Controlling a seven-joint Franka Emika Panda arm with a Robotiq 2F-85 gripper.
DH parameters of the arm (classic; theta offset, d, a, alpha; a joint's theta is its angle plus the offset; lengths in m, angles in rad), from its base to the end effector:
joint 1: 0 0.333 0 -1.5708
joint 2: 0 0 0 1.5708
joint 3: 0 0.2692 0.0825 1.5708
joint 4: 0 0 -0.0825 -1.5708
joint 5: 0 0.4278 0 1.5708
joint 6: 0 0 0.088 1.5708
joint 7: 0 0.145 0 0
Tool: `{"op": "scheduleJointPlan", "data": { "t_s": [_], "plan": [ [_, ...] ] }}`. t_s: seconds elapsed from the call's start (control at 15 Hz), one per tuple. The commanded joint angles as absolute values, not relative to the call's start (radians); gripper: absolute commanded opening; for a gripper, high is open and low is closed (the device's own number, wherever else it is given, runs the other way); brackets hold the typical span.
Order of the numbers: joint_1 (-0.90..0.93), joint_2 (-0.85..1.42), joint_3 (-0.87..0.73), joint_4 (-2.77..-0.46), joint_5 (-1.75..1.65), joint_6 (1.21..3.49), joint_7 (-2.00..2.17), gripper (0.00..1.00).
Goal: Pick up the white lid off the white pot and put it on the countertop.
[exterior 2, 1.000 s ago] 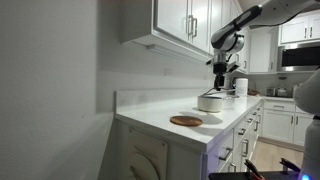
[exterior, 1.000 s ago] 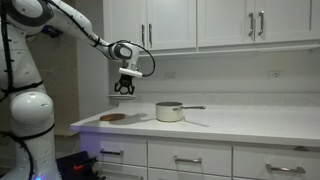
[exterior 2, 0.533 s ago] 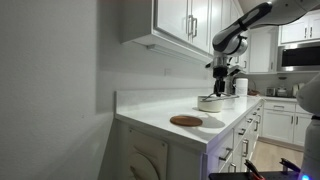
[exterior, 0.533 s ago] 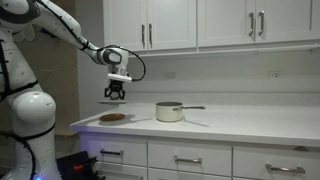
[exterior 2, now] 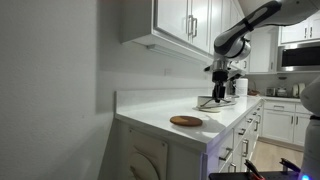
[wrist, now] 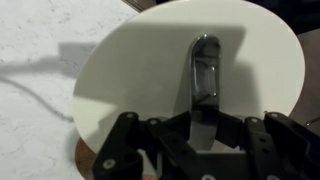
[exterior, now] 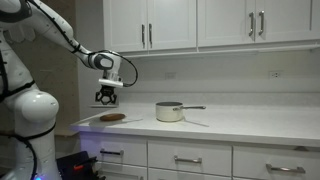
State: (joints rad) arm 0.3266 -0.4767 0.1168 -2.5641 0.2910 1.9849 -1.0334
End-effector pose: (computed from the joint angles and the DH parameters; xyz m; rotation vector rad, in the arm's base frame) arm 0.3860 0.2071 0.3181 -2.2934 -1.7978 0.0512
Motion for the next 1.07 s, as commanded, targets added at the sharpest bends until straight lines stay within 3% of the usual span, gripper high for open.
{"op": "scheduleJointPlan", "data": {
  "t_s": [0.0, 0.53, 1.0],
  "plan": [
    [0.359, -0.575, 0.108, -2.654, 0.351, 2.075, -1.031, 0.00],
    [0.446, -0.685, 0.093, -2.814, 0.423, 2.225, -1.034, 0.00],
    [0.541, -0.628, 0.105, -2.787, 0.514, 2.306, -1.026, 0.00]
  ]
}}
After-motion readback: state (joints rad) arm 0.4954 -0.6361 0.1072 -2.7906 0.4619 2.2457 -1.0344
